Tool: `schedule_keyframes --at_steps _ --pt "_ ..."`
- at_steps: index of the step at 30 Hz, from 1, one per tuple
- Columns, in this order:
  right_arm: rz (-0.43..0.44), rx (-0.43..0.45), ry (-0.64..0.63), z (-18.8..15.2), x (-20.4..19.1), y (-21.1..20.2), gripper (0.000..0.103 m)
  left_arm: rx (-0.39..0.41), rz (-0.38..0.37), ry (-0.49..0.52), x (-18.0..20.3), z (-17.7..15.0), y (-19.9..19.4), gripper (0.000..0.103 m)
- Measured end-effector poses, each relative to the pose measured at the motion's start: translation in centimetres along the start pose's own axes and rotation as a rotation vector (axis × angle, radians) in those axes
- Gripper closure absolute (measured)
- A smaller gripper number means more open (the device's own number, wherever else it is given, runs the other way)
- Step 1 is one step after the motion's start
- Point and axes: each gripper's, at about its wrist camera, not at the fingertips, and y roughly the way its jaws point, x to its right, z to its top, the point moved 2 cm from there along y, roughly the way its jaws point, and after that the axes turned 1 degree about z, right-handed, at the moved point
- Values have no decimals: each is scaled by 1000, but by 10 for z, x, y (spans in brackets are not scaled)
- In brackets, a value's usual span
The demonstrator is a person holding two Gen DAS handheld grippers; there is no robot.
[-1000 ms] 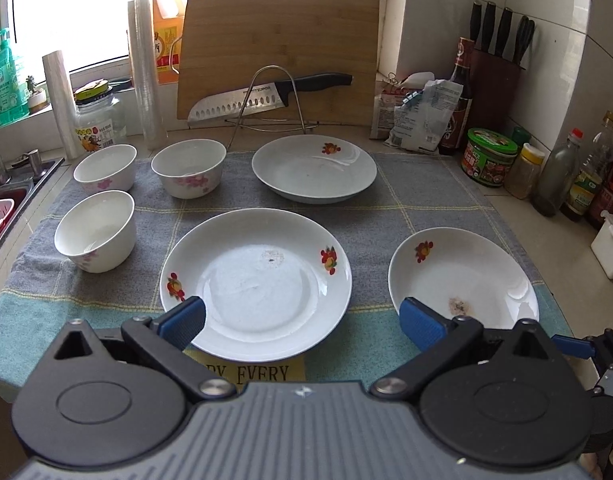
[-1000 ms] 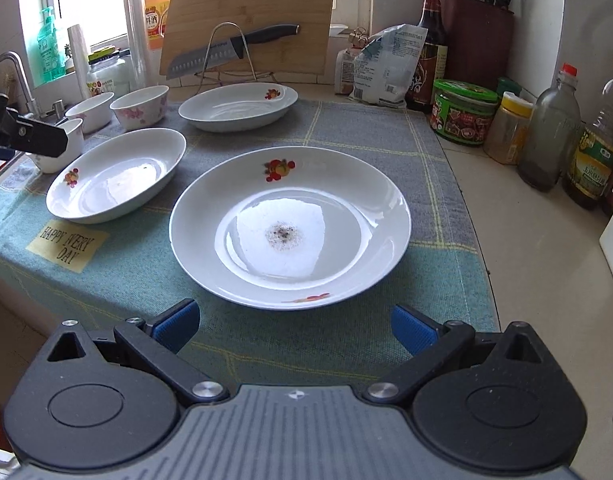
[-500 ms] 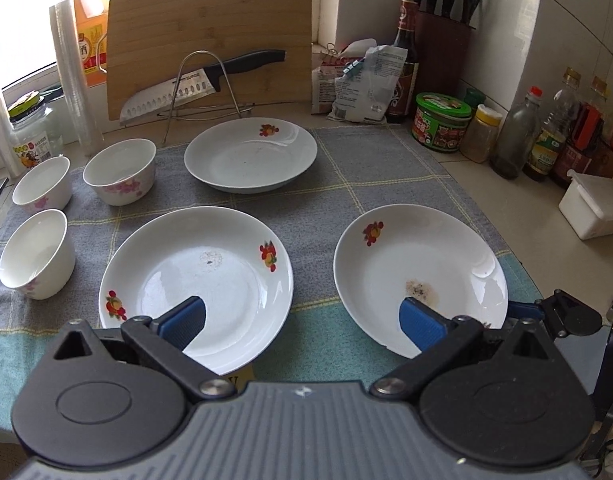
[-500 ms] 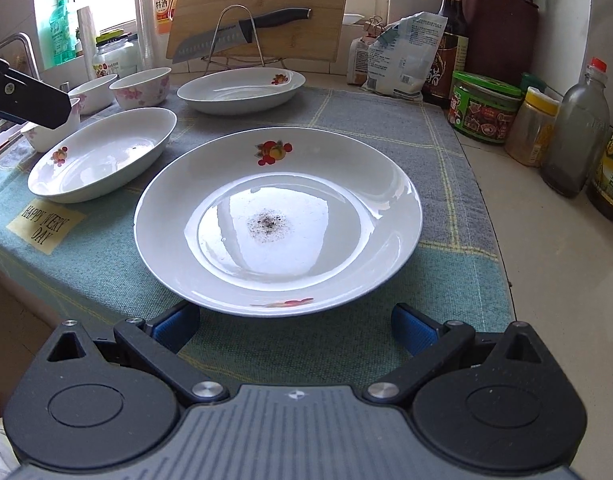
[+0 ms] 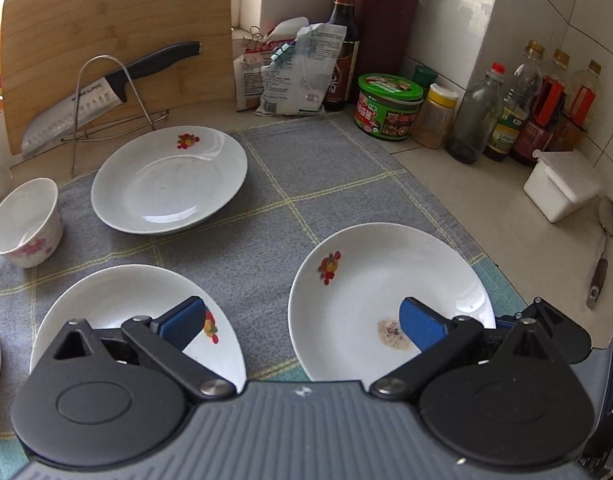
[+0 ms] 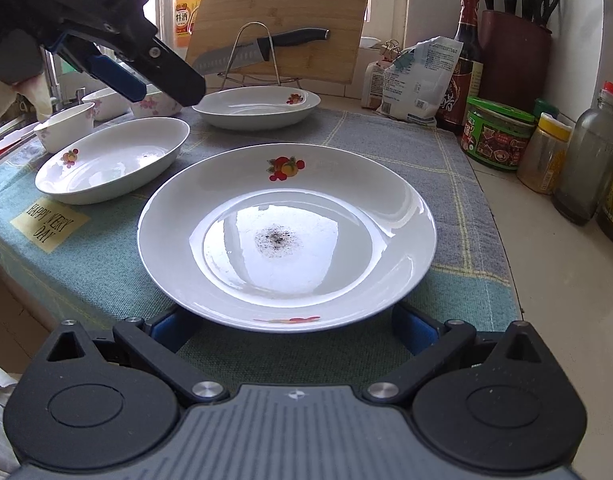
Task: Organize plates and bowls
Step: 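Move the left gripper to the brown-stained plate's rim and close it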
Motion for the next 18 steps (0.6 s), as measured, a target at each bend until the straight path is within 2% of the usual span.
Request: schedule_keyframes --at_steps 5,18 --pt "-5 26 2 -3 -1 -1 0 -41 -50 102 8 14 28 1" --pt "-33 53 22 -8 -5 -4 0 -237 -235 217 21 32 87 3"
